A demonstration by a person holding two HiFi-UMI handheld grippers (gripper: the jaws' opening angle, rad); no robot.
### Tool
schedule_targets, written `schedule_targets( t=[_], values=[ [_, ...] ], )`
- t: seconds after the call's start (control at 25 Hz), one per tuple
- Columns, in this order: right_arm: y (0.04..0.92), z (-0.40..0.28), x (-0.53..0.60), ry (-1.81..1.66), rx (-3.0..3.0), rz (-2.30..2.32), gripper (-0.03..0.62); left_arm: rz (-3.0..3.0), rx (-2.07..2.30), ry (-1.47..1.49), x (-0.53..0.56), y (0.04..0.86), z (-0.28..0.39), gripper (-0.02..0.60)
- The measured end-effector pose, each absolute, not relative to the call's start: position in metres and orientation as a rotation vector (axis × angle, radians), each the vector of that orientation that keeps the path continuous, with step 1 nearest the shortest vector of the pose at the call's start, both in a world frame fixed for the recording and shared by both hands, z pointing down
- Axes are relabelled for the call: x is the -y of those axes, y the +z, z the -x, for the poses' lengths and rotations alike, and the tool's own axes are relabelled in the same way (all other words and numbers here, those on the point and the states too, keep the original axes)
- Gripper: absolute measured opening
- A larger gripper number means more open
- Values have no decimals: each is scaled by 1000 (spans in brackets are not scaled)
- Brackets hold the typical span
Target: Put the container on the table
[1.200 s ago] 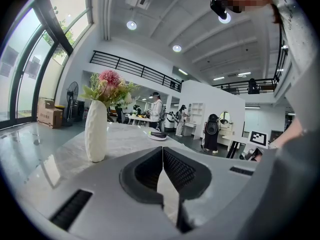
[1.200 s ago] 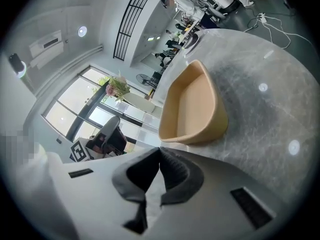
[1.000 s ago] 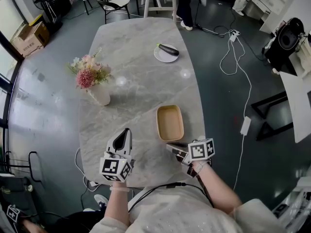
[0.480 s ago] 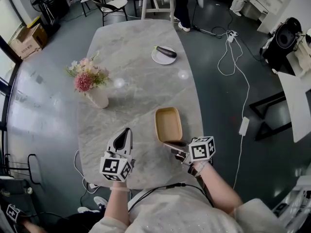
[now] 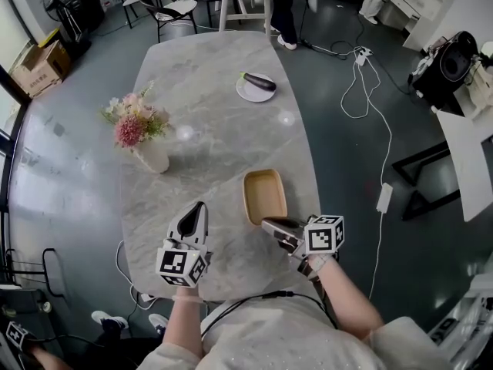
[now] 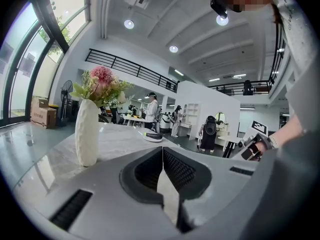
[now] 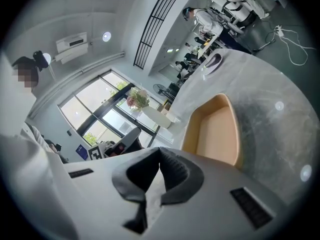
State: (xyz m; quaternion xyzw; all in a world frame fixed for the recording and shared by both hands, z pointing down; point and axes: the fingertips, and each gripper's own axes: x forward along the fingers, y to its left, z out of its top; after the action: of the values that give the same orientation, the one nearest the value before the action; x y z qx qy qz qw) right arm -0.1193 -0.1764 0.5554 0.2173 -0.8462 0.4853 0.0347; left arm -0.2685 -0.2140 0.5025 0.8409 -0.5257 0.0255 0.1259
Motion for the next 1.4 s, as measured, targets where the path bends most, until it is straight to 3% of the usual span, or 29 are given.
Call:
schedule_targets(
  t=[1.4],
  values=[
    [516,49,145,1146,2711,-793,6,-2351,1751,-1,131,470,238,7]
  ],
)
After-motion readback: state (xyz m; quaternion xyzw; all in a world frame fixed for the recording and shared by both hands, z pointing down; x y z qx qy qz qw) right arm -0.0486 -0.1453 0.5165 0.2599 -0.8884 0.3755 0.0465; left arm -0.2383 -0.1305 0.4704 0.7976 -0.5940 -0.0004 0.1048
